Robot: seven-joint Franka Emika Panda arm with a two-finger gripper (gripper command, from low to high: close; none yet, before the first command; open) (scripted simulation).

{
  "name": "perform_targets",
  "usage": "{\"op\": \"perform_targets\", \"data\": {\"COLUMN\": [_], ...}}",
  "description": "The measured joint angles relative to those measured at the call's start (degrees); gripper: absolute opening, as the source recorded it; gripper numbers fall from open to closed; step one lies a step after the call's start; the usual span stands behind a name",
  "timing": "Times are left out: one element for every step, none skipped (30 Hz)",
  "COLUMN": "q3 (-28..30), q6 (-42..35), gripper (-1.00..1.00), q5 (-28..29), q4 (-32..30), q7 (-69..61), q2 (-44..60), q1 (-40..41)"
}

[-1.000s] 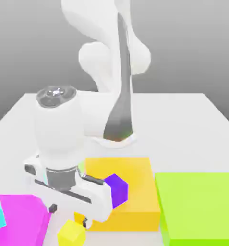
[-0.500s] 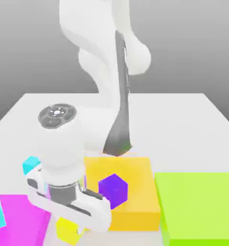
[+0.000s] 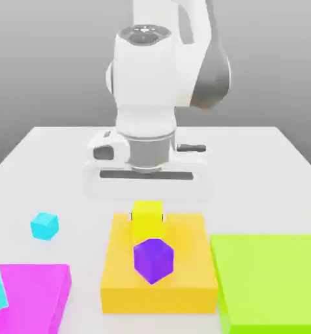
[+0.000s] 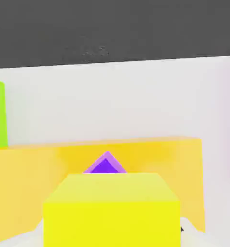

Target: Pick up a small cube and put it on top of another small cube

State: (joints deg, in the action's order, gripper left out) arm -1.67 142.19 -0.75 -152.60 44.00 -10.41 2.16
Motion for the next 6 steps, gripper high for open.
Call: {"op": "perform_targets", "data": {"q3": [-0.04,-0.08,-0.07,-0.07,-0.07,-0.07], "q6": [2.07,4.35,6.7,6.7,6.7,6.7], "gripper": [-1.0,-1.0,1.0,1.0,1.0,1.0], "q5": [0.07,0.16,0.29,0.29,0.29,0.29], "q4": [-0.51,-0.98,-1.44,-1.44,-1.44,-1.44], "q7": [-0.08,-0.06,0.0,0.0,0.0,0.0], "q2": [1.57,3.37,5.27,5.27,5.27,5.27], "q1": [-0.04,-0.04,-0.07,-0.07,-0.07,-0.07]}}
